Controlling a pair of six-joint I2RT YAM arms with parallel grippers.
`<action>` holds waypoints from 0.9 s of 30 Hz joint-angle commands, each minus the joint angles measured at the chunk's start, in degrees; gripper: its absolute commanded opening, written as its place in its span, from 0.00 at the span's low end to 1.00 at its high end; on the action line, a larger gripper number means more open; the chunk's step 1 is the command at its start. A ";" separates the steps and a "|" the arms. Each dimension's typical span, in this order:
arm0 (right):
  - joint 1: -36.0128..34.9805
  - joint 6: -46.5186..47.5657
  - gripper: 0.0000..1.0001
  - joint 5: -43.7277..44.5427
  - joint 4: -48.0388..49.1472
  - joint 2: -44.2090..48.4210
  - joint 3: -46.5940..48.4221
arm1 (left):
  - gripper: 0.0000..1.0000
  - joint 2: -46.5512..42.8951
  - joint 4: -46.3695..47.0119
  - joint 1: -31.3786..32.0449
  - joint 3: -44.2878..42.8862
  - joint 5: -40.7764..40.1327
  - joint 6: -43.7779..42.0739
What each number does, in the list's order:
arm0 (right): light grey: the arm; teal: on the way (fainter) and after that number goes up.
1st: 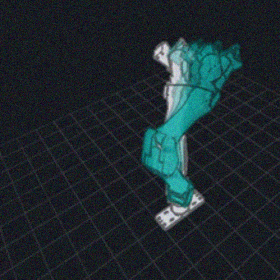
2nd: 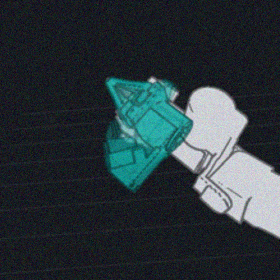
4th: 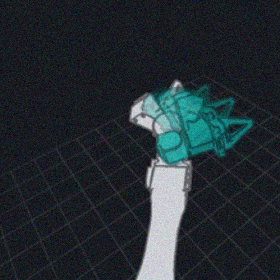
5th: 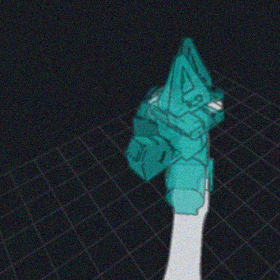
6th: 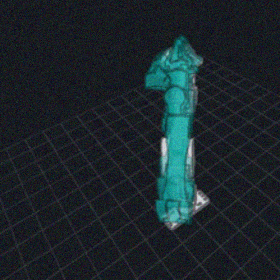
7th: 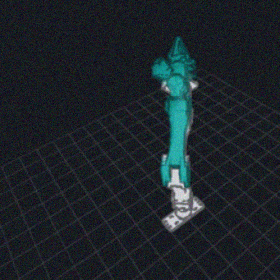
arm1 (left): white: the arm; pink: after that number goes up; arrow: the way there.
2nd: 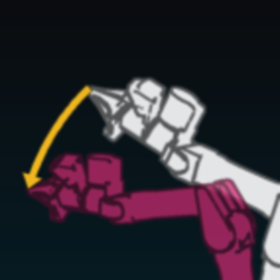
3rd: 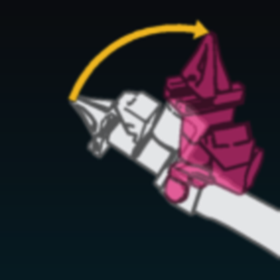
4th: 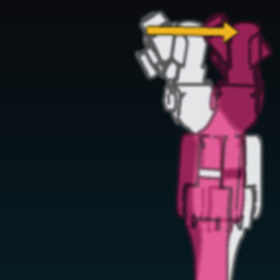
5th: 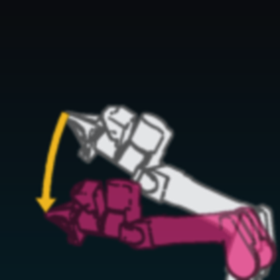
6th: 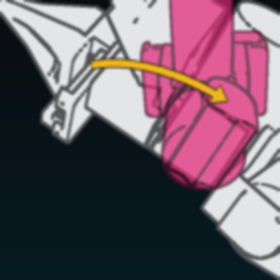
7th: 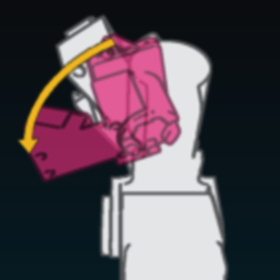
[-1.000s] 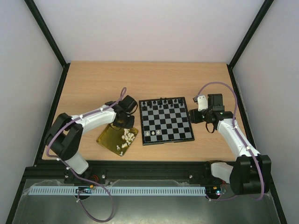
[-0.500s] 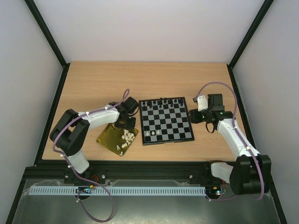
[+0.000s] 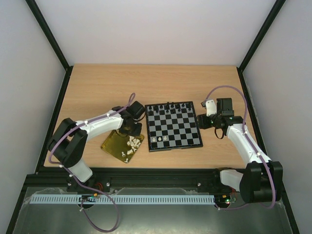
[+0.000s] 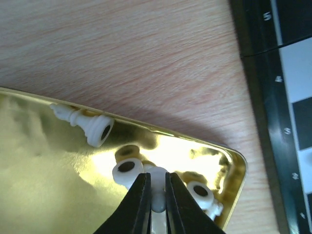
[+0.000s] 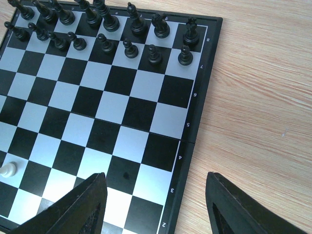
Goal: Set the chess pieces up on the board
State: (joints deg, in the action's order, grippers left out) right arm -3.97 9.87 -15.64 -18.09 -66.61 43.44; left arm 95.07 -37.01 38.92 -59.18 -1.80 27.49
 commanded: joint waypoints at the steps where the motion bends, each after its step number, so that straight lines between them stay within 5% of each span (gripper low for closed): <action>1: 0.28 0.41 0.58 -1.17 -1.82 -0.62 0.58 | 0.03 -3.71 -3.26 1.64 -2.84 -0.29 -0.43; 11: 0.28 0.41 0.58 -1.22 -1.87 -0.39 0.50 | 0.03 6.44 -2.80 10.81 -13.78 0.22 -1.17; 27: 0.29 0.52 0.58 -1.37 -1.80 -0.36 0.41 | 0.03 22.43 -2.68 14.47 -30.10 1.83 -3.79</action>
State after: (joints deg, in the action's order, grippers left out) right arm -3.97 9.89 -16.25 -18.09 -66.72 43.44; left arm 115.31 -38.26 51.92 -86.15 -1.50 25.69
